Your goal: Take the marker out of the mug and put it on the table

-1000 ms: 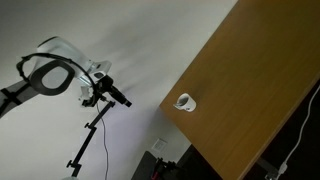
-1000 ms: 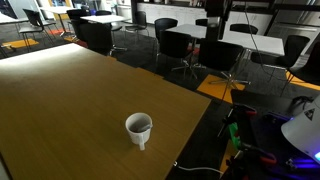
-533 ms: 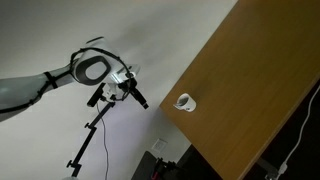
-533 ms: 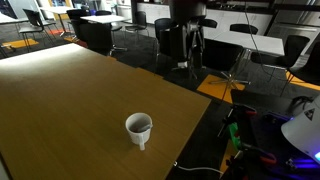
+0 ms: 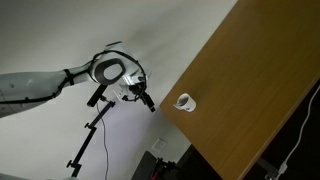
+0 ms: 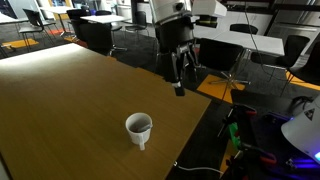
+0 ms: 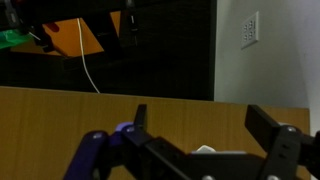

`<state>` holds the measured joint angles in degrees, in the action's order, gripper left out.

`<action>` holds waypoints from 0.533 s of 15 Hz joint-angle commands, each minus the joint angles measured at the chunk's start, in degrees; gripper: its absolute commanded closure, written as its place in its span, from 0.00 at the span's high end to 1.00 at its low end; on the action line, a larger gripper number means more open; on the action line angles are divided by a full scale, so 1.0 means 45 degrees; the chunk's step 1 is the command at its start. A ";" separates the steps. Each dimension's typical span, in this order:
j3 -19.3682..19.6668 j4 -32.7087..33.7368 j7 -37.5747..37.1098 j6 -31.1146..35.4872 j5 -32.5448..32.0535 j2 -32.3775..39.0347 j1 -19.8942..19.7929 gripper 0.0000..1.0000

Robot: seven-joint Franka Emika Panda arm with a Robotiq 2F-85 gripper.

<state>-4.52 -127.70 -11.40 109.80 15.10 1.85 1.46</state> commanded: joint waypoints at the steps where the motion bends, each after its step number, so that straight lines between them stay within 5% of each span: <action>1: 0.0136 0.0019 0.0001 -0.0025 -0.0002 -0.0008 0.0131 1.00; 8: 0.0320 0.1659 0.0503 -0.0134 0.1289 0.1853 -0.0067 1.00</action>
<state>-3.95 -125.58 -10.81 109.85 17.67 4.54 1.34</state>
